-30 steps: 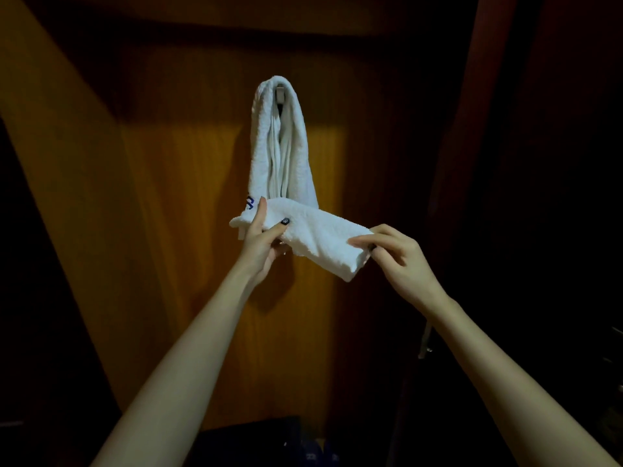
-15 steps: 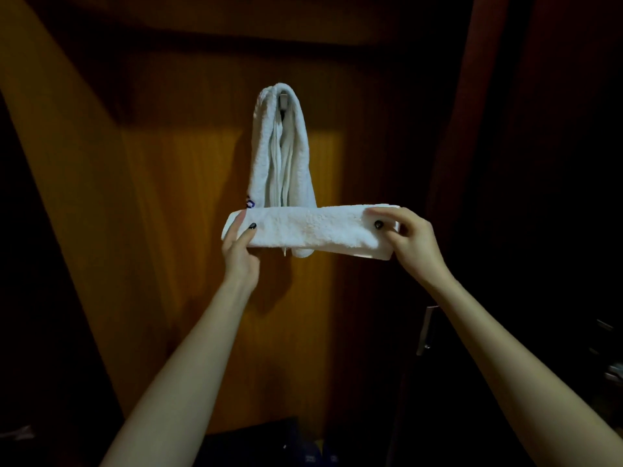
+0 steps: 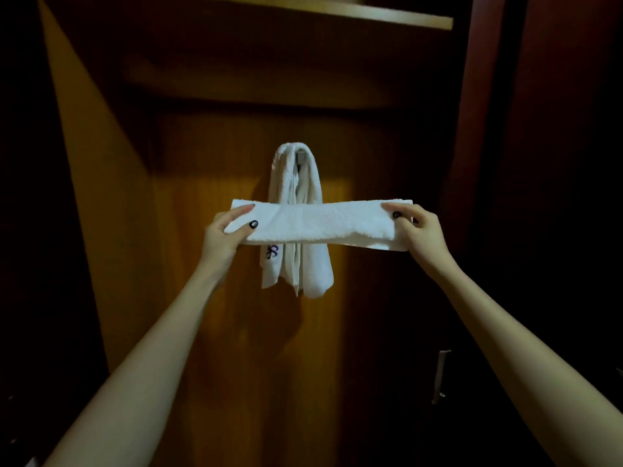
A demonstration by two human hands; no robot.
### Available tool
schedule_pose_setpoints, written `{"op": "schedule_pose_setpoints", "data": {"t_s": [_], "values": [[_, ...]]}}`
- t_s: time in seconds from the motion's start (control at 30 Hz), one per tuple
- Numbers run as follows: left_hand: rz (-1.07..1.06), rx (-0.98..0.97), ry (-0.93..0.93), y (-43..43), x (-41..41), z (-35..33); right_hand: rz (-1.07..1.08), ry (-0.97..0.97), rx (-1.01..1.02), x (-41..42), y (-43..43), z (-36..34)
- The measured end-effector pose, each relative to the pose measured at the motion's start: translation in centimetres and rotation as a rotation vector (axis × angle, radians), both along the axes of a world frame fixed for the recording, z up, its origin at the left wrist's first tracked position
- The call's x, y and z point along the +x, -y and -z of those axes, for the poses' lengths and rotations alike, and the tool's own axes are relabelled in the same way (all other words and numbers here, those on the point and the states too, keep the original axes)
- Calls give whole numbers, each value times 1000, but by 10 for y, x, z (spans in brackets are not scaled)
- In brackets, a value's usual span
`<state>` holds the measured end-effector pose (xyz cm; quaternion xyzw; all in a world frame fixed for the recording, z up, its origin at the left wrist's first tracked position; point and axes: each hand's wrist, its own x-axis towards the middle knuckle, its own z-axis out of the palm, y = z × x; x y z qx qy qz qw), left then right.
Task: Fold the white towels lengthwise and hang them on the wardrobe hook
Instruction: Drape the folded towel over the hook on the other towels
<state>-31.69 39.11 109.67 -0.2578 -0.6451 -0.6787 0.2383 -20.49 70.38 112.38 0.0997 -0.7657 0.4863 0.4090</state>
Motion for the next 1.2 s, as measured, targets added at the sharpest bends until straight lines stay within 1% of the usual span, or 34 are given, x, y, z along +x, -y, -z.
{"op": "schedule_pose_setpoints", "data": {"t_s": [0.07,0.17,0.27,0.4,0.5,0.57,0.67,0.73,0.8,0.9,0.97,1.07,1.2], "values": [[-19,-23,-27,5,-5,-24,-39,3,17,-11,1,-18],[-5,-12,-12,11,-18,-60,-95,28,31,-34,2,-46],[-33,-8,-50,15,-37,-95,-103,-67,-2,-61,3,-80],[-233,-26,-206,12,-70,-133,-168,-226,-46,-98,3,-123],[-231,29,-191,7,-97,-150,-187,-272,-103,-134,0,-144],[-241,29,-176,2,-112,-155,-173,-237,-136,-161,-4,-151],[-333,-107,-170,-1,-137,-159,-176,-160,-103,-199,-11,-157],[-374,-204,-157,0,-153,-162,-222,-110,-95,-222,-14,-161],[-385,-228,-145,1,-168,-165,-282,-64,-105,-244,-16,-164],[-308,-141,-98,-2,-189,-162,-336,-1,-151,-273,-13,-163],[-244,-50,-22,-6,-204,-159,-357,28,-193,-291,-10,-160],[-223,51,82,-10,-226,-155,-374,64,-283,-317,-8,-156],[-160,109,165,-19,-248,-146,-346,135,-391,-344,-7,-141]]}}
